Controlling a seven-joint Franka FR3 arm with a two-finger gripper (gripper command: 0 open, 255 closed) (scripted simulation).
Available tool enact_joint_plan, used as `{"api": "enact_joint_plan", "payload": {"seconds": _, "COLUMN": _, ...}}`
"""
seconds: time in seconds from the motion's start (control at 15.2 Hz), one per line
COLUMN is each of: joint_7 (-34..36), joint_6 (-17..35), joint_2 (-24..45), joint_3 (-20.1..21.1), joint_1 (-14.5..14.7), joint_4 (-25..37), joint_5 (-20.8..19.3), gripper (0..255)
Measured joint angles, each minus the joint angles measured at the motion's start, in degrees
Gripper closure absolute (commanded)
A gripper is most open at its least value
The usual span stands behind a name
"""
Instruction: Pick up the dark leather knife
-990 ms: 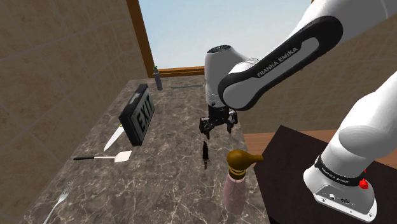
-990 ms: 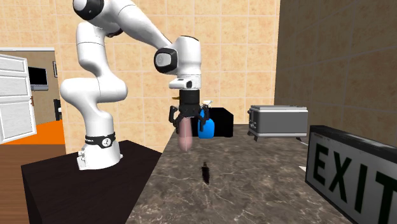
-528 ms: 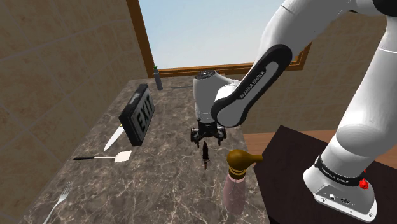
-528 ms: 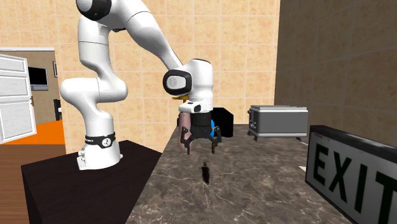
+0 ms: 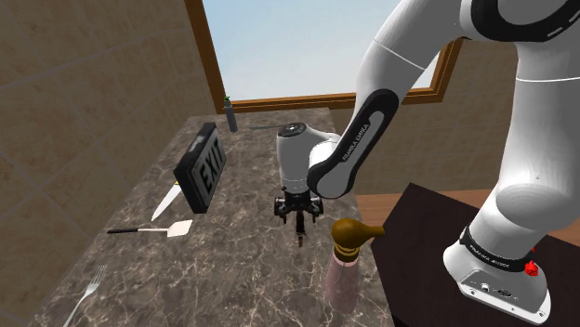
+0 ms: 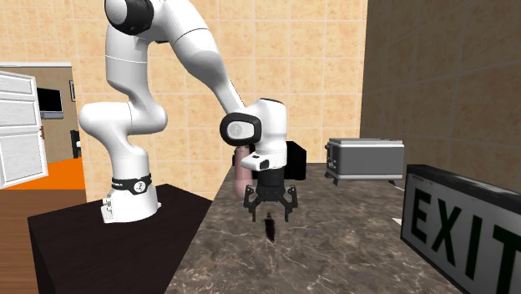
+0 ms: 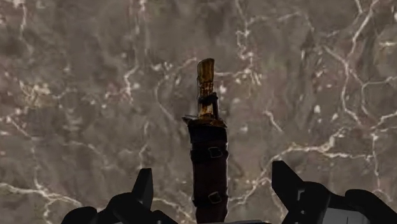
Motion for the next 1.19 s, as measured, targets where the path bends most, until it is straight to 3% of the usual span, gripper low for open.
{"api": "enact_joint_plan", "payload": {"seconds": 0.13, "joint_7": 1.2, "joint_6": 1.2, "joint_2": 1.6, "joint_3": -1.1, "joint_1": 0.8, "joint_4": 0.2, "joint_5": -1.6, "gripper": 0}}
{"api": "enact_joint_plan", "payload": {"seconds": 0.2, "joint_7": 1.4, "joint_6": 1.5, "joint_2": 1.9, "joint_3": -1.4, "joint_1": 1.0, "joint_4": 0.2, "joint_5": -2.0, "gripper": 255}}
{"api": "enact_joint_plan", "payload": {"seconds": 0.86, "joint_7": 1.8, "joint_6": 1.8, "joint_2": 1.8, "joint_3": -1.6, "joint_1": 1.2, "joint_4": 0.2, "joint_5": -2.4, "gripper": 255}}
{"api": "enact_joint_plan", "payload": {"seconds": 1.19, "joint_7": -0.6, "joint_6": -0.5, "joint_2": -0.9, "joint_3": 0.6, "joint_1": -0.5, "joint_4": -0.2, "joint_5": 0.8, "gripper": 255}}
